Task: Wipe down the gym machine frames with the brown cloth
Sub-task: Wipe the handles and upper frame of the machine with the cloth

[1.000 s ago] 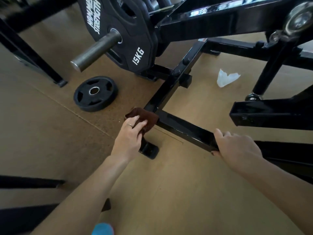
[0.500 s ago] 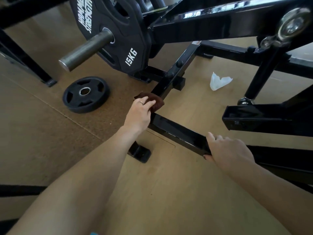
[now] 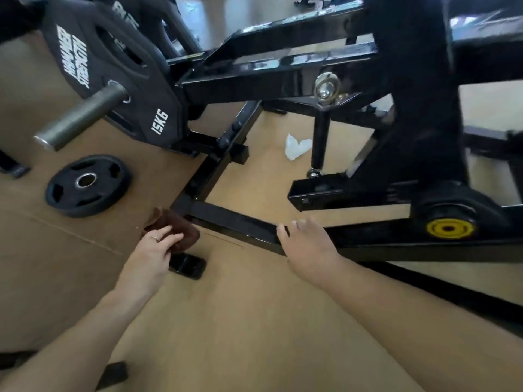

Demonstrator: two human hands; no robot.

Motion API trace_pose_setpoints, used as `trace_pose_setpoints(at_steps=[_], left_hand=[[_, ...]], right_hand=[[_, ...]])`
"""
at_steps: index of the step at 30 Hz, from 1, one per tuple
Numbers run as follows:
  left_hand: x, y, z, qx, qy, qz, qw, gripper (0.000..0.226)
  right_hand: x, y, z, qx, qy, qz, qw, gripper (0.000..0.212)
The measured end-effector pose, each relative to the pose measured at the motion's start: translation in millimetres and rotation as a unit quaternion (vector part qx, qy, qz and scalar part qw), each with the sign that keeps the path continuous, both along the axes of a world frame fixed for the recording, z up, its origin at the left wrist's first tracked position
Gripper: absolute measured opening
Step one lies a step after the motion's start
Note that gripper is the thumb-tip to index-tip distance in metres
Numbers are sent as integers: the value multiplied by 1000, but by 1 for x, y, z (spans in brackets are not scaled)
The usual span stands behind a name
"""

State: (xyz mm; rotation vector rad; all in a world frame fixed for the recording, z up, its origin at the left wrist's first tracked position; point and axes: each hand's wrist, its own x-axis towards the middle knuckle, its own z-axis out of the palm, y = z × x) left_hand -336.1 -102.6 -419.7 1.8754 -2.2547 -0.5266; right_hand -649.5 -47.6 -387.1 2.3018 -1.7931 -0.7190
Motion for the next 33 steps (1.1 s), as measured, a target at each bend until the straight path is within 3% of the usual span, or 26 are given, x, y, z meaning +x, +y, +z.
trace_pose_setpoints(at_steps=[4,7,11,14,16,19,24,27,31,33], left_hand=[[-30,10,48,62,78,17,995,38],[-94,4,97,58,204,49,976,36],[-189,3,160,66,446,58,890,28],[-250,22,196,52,525,-3,849,26],[-284,41,203,48,542,-40,838,26],[-302,57,187,3,486,-59,872,30],[-270,60,146,82,334,-52,937,38],[-281,64,164,99,416,-11,904,33],[-296,59,203,27,521,-5,853,33],[-295,63,209,25,534,-4,845,29]], right_hand=[[-16,40,54,-47,-49,35,997,60],[-43,66,103,-127,-126,33,983,51],[-88,86,150,-274,-236,-12,932,39],[-110,97,160,-355,-327,-88,872,40],[-115,99,159,-371,-393,-136,831,40],[-120,94,155,-363,-476,-162,784,34],[-123,93,149,-352,-505,-168,770,37],[-124,96,150,-343,-528,-185,754,37],[-126,96,152,-337,-560,-192,733,35],[-126,97,154,-332,-574,-200,722,35]])
